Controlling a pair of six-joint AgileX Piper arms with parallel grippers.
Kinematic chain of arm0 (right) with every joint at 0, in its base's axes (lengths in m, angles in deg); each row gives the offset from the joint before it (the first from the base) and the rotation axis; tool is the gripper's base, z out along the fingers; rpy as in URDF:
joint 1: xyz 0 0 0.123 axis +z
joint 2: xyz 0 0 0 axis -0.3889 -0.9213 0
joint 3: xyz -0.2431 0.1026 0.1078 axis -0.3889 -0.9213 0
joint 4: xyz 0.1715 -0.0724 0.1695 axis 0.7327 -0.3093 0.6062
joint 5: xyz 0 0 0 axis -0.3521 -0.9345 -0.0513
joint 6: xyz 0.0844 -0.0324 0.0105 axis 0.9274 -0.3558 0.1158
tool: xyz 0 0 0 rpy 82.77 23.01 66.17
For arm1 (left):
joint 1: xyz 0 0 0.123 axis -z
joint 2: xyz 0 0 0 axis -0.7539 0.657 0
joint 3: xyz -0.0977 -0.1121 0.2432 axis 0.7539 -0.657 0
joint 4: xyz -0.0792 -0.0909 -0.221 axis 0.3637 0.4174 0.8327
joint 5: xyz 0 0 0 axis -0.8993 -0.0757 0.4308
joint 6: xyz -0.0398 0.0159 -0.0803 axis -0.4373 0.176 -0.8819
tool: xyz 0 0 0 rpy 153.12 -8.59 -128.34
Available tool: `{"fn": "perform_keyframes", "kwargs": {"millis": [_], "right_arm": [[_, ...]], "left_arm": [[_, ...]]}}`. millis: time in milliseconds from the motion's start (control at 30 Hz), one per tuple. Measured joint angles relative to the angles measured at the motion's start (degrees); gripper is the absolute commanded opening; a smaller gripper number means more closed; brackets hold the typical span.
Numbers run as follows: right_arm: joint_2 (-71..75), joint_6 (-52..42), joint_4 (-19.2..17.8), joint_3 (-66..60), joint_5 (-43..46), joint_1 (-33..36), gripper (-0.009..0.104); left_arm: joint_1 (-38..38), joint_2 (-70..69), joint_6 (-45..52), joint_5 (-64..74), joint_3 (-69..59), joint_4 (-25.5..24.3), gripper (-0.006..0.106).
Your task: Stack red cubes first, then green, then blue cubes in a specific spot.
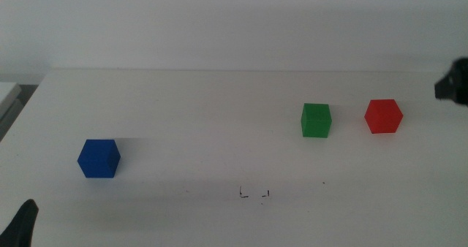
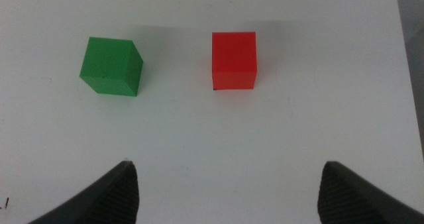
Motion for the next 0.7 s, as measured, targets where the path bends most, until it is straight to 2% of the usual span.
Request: {"fn": "perform_keyframes", "kwargs": {"millis": [300,700], "right_arm": [[-17.15,-0.34,-0.02,18.61,-10.54,0.0,0.088],[-37.76,-0.69,-2.11,37.34,-20.19,0.23,0.088]], "left_arm": [[0.0,0.0,0.0,0.0,0.0,0.0,0.094],[0.0,0.0,0.0,0.0,0.0,0.0,0.094]]}}
